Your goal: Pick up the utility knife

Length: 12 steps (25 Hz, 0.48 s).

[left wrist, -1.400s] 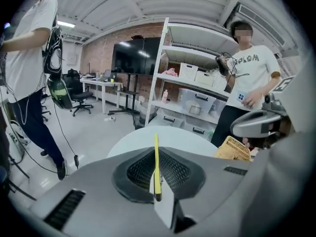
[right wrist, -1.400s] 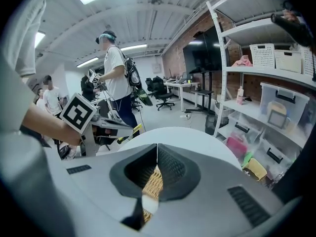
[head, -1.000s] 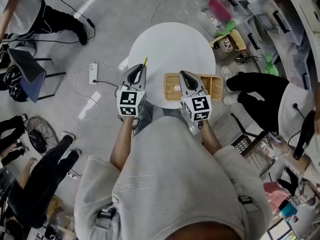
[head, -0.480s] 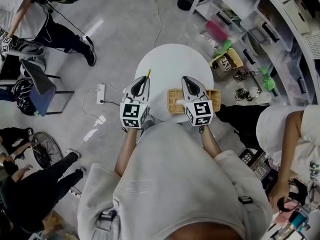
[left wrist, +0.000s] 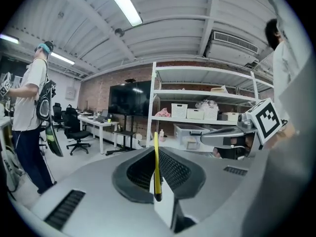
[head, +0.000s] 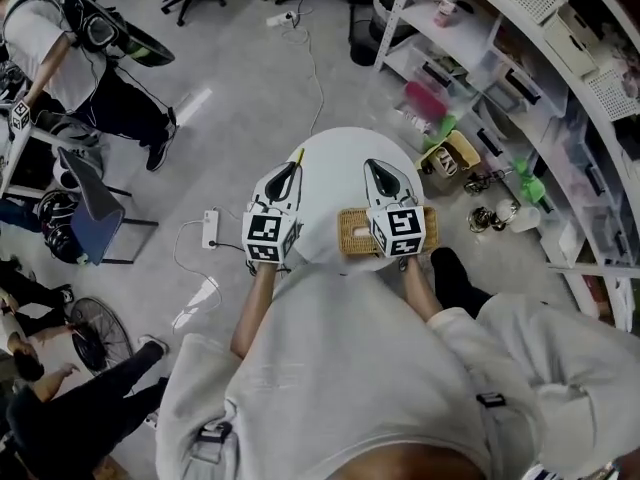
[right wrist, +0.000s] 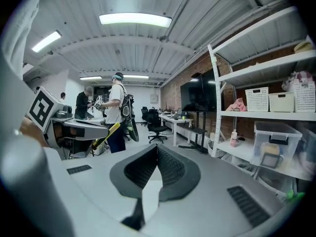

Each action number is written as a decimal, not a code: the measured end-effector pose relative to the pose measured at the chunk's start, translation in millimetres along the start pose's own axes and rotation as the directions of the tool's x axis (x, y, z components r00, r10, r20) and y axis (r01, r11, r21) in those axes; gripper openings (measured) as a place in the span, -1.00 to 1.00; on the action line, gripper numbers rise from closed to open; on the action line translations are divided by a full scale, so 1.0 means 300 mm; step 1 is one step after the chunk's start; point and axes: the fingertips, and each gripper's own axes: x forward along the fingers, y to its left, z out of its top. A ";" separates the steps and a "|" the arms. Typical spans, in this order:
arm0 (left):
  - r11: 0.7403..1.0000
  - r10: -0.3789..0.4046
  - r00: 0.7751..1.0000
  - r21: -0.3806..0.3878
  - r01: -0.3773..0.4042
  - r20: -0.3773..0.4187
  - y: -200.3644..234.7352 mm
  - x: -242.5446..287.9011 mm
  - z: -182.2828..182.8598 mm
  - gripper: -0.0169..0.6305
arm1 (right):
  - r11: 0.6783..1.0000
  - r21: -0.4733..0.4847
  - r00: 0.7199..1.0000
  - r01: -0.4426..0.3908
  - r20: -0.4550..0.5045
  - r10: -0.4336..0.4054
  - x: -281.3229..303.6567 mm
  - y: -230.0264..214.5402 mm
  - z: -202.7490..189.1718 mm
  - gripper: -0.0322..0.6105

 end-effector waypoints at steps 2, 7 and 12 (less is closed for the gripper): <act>1.000 -0.006 1.000 0.017 0.006 0.017 0.003 0.011 0.034 -0.84 | 1.000 -0.009 1.000 0.008 0.023 -0.008 0.009 -0.010 0.036 -0.80; 0.999 -0.019 0.998 0.048 0.017 0.055 0.008 0.031 0.098 -0.84 | 0.999 -0.021 0.997 0.025 0.069 -0.024 0.019 -0.031 0.096 -0.80; 0.998 -0.018 0.996 0.061 0.013 0.084 0.026 0.043 0.145 -0.84 | 0.999 -0.030 0.995 0.043 0.095 -0.040 0.026 -0.048 0.132 -0.80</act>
